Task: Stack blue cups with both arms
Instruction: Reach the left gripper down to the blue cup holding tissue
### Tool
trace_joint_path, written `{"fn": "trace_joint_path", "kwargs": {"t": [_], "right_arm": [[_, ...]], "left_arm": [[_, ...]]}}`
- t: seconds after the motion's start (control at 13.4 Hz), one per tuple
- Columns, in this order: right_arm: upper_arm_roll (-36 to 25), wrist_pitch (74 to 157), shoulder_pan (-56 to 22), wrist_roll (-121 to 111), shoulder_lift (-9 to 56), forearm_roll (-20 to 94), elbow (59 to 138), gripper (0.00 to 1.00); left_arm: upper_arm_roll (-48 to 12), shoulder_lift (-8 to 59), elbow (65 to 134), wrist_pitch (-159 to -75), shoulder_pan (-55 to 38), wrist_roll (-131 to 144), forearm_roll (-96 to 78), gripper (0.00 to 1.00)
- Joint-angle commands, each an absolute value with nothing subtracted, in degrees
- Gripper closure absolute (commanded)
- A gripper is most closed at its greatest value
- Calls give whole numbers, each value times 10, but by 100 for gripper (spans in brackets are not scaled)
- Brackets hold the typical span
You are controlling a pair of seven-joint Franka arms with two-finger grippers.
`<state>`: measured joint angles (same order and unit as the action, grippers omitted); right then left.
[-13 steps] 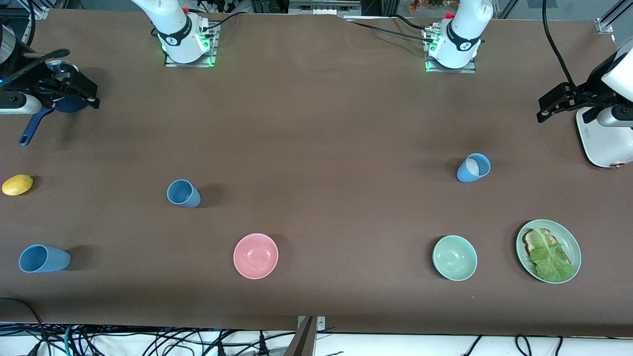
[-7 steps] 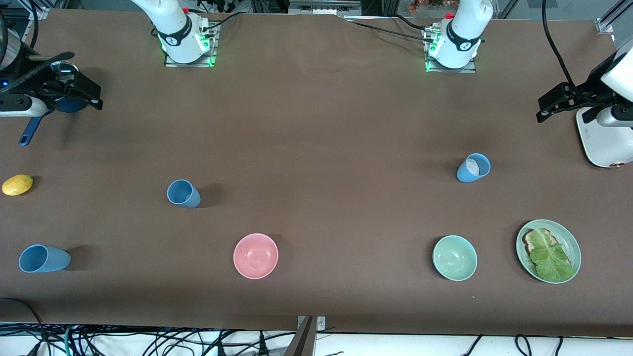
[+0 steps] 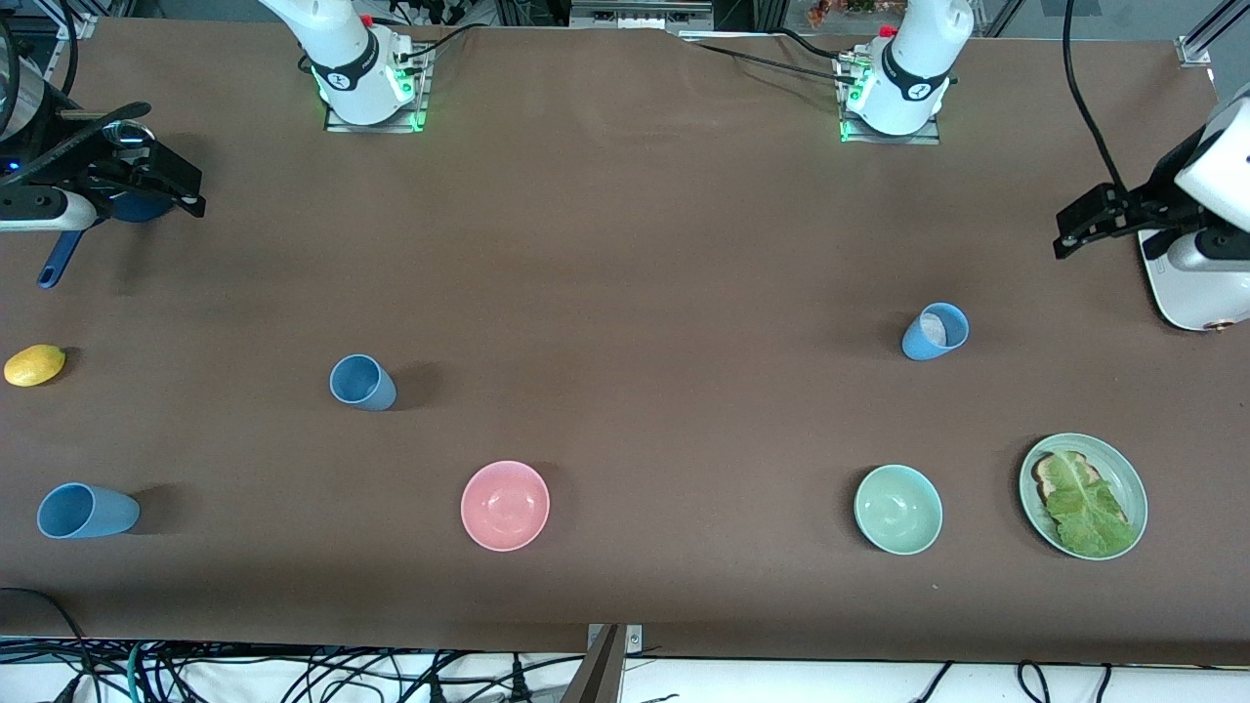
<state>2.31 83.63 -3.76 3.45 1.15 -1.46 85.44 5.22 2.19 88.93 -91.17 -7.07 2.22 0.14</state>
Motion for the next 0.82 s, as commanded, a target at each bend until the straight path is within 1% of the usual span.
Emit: {"fn": "trace_joint_path", "kwargs": {"t": [0.0,0.45,0.6,0.75], "right_arm": [[24,834,-40,27,10,-10,853,0],[24,834,-40,27,10,-10,853,0],[24,833,-40,27,11,-10,853,0],[23,830,-40,26,11,-10,853,0]], "left_arm": [[49,52,875,-930,-65,27,-5,0],[49,110,896,-989,-63,27,-5,0],[49,120,917,-1019,-64,27,-5,0],[48,123,952,-1063,-63,28,-5,0]]}}
